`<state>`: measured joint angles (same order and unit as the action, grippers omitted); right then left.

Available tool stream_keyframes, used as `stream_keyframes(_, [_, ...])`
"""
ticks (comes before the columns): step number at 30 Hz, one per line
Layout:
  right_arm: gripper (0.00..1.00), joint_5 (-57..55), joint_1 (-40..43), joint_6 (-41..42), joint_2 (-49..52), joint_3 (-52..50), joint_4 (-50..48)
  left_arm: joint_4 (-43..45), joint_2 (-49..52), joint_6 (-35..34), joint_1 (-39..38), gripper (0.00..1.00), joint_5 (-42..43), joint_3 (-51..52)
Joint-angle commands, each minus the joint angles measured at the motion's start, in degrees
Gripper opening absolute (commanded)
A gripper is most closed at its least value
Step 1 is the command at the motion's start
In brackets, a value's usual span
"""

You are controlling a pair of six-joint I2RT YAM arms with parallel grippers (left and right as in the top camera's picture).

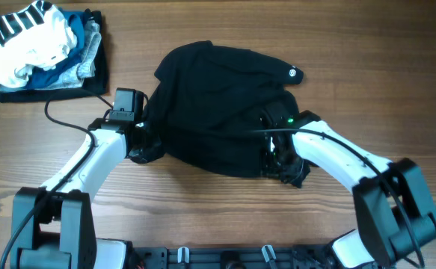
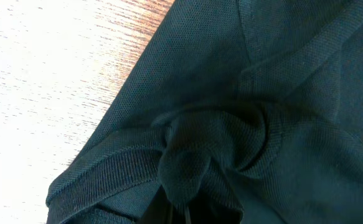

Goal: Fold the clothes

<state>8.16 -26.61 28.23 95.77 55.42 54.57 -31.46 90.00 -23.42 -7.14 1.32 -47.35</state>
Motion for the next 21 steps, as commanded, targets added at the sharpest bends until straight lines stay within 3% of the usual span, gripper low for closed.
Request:
stream_keyframes(1, [0.05, -8.44, 0.13, 0.15, -5.4, 7.08, 2.01, 0.17, -3.23, 0.42, -0.26, 0.04, -0.72, 0.15])
stream_keyframes(11, [0.04, -14.45, 0.11, -1.22, -7.17, 12.11, 4.15, -0.48, -22.38, 0.46, -0.26, 0.04, -1.68, 0.15])
stream_keyframes(21, [0.04, -14.8, 0.07, -2.23, -7.91, 12.15, 3.3, -1.95, -23.56, 0.48, -0.26, 0.04, -2.97, 0.15])
